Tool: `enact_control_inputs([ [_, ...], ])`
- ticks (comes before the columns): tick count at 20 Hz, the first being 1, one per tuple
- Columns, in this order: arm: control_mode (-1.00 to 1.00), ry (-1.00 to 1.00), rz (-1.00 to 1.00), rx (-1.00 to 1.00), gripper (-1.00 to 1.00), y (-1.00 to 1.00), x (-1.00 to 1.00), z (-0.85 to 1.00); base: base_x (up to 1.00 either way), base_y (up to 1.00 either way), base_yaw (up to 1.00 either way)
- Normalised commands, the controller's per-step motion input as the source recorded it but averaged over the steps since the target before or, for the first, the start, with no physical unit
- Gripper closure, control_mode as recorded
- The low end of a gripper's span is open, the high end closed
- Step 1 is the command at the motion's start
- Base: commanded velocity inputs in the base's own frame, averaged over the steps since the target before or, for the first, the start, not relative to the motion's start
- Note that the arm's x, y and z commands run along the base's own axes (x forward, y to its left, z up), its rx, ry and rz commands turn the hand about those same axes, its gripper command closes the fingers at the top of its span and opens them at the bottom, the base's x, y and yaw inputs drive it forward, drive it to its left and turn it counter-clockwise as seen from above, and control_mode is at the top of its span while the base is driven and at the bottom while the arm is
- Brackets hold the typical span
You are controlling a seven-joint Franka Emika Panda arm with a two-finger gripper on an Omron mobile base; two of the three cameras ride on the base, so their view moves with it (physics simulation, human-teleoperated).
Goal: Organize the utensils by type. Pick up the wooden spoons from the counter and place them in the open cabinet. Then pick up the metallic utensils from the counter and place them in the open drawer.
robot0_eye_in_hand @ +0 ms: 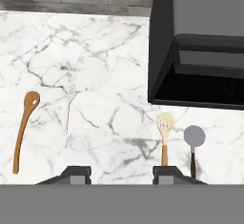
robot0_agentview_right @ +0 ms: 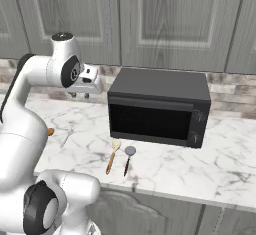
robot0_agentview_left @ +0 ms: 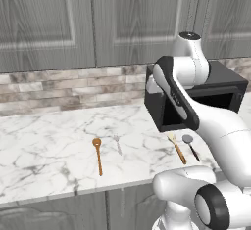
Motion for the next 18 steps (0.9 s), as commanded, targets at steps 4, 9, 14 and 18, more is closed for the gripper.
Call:
enact_control_inputs([
  [4, -1.0, 0.0, 0.0, -0.06, -1.0, 0.0, -0.13, -0.07, 0.0, 0.0, 0.0],
  [9, -1.0, 0.0, 0.01, -0.05, -1.0, 0.07, -0.41, -0.15, 0.0, 0.0, 0.0],
  [14, -1.0, 0.0, 0.09, 0.0, -1.0, 0.25, -0.39, -0.14, 0.0, 0.0, 0.0],
  [18, -1.0, 0.0, 0.09, 0.04, -1.0, 0.48, -0.14, -0.19, 0.0, 0.0, 0.0],
])
